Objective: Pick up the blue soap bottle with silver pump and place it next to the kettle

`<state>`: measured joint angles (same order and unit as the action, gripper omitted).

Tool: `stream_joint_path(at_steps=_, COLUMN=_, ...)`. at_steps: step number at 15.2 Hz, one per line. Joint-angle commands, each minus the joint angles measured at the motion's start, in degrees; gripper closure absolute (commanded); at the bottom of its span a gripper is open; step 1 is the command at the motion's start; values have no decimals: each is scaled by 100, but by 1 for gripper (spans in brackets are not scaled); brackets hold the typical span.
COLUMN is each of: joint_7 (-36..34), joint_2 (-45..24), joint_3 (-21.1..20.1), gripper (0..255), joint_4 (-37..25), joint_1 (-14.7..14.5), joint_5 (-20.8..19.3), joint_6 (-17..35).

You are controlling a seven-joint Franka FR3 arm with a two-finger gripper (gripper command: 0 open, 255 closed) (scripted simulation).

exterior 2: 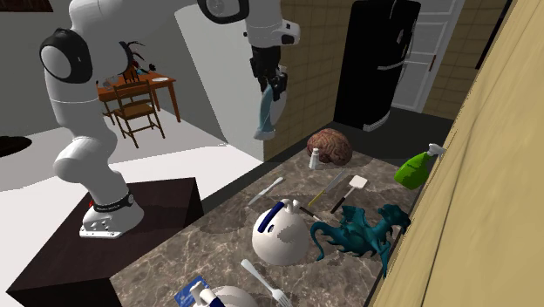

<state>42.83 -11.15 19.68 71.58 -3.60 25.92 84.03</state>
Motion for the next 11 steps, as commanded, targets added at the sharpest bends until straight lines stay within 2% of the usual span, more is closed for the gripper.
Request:
stream_joint_path(at_steps=1, joint_7=117, joint_2=267, joint_3=52, gripper=255, joint_4=295, joint_1=31, joint_5=-79, joint_6=-2)
stream_joint_path(at_steps=6, joint_7=552, joint_2=1038, joint_3=238, gripper=255, joint_4=1192, joint_1=190, joint_5=-343, joint_6=6)
stream_joint_path(at_steps=11, joint_7=994, joint_2=1649, joint_3=458, gripper=255, joint_4=1807, joint_1=408, joint_5=-599, joint_6=-112)
